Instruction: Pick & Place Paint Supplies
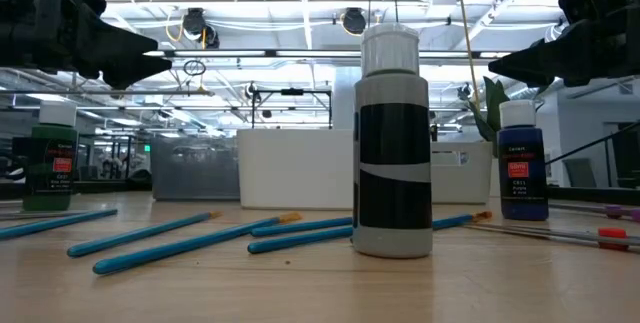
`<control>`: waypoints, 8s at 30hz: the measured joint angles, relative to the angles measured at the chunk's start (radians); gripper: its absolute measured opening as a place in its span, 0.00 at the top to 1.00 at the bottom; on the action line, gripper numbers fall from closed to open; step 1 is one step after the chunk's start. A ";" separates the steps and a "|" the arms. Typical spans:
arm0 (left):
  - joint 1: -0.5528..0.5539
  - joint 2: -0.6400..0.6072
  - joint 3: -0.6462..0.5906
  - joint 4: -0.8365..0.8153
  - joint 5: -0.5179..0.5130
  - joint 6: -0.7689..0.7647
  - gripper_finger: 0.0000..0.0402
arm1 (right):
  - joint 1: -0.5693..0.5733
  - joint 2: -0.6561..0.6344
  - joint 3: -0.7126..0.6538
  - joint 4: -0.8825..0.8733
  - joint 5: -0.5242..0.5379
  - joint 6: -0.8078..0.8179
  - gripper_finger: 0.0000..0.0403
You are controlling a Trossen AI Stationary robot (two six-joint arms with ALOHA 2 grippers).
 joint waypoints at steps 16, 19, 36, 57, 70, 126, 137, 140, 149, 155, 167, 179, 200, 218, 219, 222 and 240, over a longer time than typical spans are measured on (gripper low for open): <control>0.000 0.000 0.000 0.000 0.000 0.000 0.17 | 0.000 0.000 0.000 0.000 0.000 0.000 0.57; 0.000 0.000 0.000 0.000 0.000 0.000 0.17 | 0.000 0.000 0.000 0.000 0.000 0.000 0.56; 0.000 0.000 0.000 0.000 0.000 0.000 0.17 | 0.000 0.000 0.000 0.000 0.000 0.000 0.56; 0.000 0.000 0.000 0.000 0.000 0.000 0.17 | 0.000 0.000 0.000 0.000 0.000 0.000 0.57; 0.000 0.000 0.000 0.000 0.000 0.000 0.17 | 0.000 0.000 0.000 0.000 0.000 0.000 0.57; 0.000 0.000 0.000 0.000 0.000 0.000 0.17 | 0.000 0.000 0.000 0.025 -0.002 0.017 0.57; 0.000 0.000 0.000 0.000 0.000 0.000 0.17 | 0.000 0.007 0.000 0.134 0.132 0.491 0.57; 0.000 0.000 0.000 0.000 0.000 0.000 0.17 | 0.000 0.009 0.000 0.242 0.175 0.461 0.56; 0.000 0.000 0.000 0.000 0.000 0.000 0.17 | 0.081 0.156 0.096 0.757 -0.282 0.465 0.51; 0.000 0.000 0.000 0.000 0.000 0.000 0.17 | 0.205 0.415 0.394 0.377 -0.146 0.355 0.38; 0.000 0.000 0.000 0.000 0.000 0.000 0.17 | 0.359 0.867 0.913 -1.158 -0.139 1.392 0.39; 0.000 0.000 0.000 0.000 0.000 0.000 0.17 | 0.591 1.100 0.719 -0.925 -0.204 1.905 0.44; 0.000 0.000 0.000 0.000 0.000 0.000 0.17 | 0.639 1.365 0.716 -0.868 -0.148 1.990 0.65; 0.000 0.000 0.000 0.000 0.000 0.000 0.17 | 0.650 1.335 0.712 -0.952 -0.148 2.059 0.97; 0.000 0.000 0.000 0.000 0.000 0.000 0.17 | 0.657 1.335 0.712 -0.968 -0.139 2.071 0.97; 0.000 0.000 0.000 0.000 0.000 0.000 0.17 | 0.679 1.322 0.711 -1.031 -0.132 2.115 0.99; 0.000 0.000 0.000 0.000 0.000 0.000 0.17 | 0.705 1.043 0.830 -1.208 0.579 2.039 0.99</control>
